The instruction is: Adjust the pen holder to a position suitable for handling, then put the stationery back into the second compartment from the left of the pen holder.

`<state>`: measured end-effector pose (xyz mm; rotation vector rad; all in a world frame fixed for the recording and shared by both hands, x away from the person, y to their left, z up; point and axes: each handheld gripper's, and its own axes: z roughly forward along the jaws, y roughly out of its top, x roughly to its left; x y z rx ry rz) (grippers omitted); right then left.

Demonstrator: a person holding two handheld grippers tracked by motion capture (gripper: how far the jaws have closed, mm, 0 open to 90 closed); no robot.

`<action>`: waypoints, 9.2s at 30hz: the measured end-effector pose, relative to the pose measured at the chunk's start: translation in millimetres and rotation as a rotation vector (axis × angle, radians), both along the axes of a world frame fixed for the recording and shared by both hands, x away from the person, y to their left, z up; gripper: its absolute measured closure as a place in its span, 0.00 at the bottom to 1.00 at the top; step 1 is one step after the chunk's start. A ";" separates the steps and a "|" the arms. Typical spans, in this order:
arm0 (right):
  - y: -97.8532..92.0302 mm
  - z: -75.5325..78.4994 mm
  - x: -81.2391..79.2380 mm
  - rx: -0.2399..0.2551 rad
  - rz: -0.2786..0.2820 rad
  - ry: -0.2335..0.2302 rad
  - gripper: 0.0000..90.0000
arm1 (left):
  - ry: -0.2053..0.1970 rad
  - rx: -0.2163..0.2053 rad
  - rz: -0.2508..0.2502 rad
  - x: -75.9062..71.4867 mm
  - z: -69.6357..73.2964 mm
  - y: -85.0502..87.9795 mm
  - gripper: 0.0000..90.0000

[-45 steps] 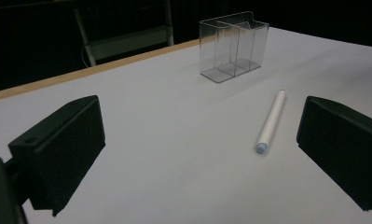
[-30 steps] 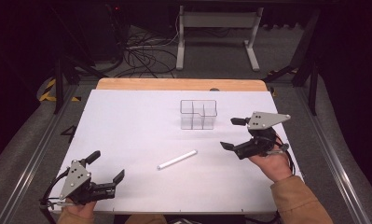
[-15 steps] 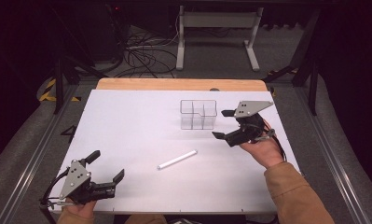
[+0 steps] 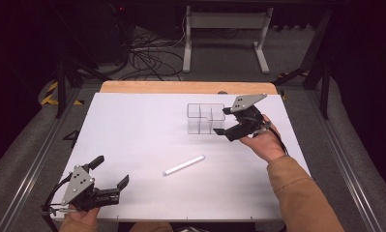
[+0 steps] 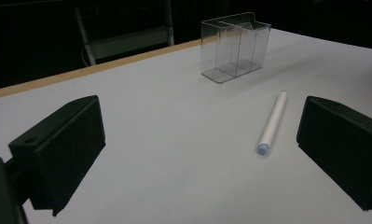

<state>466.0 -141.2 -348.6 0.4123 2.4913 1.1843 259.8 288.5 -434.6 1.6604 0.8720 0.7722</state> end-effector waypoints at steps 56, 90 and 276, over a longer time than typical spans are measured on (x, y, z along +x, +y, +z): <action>71.2 -52.1 64.0 -0.307 0.043 0.044 0.56 | 0.013 -0.017 0.046 -16.6 -3.1 13.8 0.02; 76.9 -41.6 55.8 -0.365 0.121 0.015 0.97 | 0.002 -0.019 0.053 -18.3 -2.5 14.7 0.02; -74.1 -117.9 -122.7 0.403 -0.148 0.029 0.01 | 0.468 0.410 -0.409 108.9 37.2 -160.9 0.25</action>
